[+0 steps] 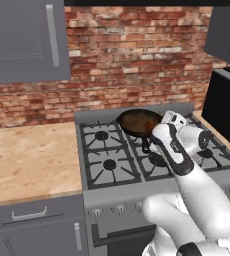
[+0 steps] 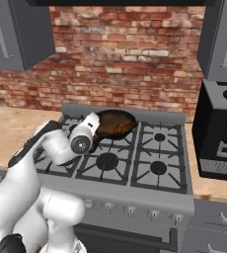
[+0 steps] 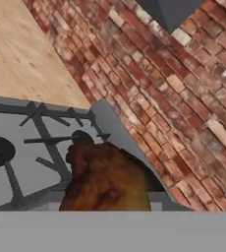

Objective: Take the chicken drumsticks from the pan and place one on each plate on the dining counter.

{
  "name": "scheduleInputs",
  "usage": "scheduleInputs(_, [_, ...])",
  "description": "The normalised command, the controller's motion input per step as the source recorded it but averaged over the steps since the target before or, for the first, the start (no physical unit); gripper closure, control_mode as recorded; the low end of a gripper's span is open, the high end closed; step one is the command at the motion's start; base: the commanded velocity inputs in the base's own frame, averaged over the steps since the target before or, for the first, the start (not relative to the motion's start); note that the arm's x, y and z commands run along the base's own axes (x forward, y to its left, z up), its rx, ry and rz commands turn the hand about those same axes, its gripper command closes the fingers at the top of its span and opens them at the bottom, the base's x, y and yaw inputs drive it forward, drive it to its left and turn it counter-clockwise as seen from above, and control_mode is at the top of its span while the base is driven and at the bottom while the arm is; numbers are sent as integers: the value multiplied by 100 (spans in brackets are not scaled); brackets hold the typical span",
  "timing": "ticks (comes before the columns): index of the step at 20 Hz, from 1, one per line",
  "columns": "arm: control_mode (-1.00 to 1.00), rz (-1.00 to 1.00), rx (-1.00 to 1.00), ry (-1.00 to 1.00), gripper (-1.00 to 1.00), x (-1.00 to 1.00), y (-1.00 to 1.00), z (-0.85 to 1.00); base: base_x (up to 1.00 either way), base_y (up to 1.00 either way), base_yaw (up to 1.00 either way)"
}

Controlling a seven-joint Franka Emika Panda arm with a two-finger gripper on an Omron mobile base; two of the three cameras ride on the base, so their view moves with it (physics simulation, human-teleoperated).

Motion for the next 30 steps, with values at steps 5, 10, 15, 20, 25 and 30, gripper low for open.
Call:
scheduleInputs(5, [-100, 29, -47, 20, 100, -100, -1, 93, 0, 0, 0])
scheduleInputs(10, [-100, 31, -48, 37, 100, -81, -1, 27, 0, 0, 0])
scheduleInputs(15, [-100, 17, -30, 29, 100, -34, 0, -21, 0, 0, 0])
scheduleInputs(20, [-100, -4, -10, 9, 100, -20, 0, -35, 0, 0, 0])
scheduleInputs(25, [100, -8, -4, 1, 100, -16, 0, -16, -46, -2, -26])
scheduleInputs(30, [100, 0, 0, 0, 100, 0, 0, 0, -63, 0, -66])
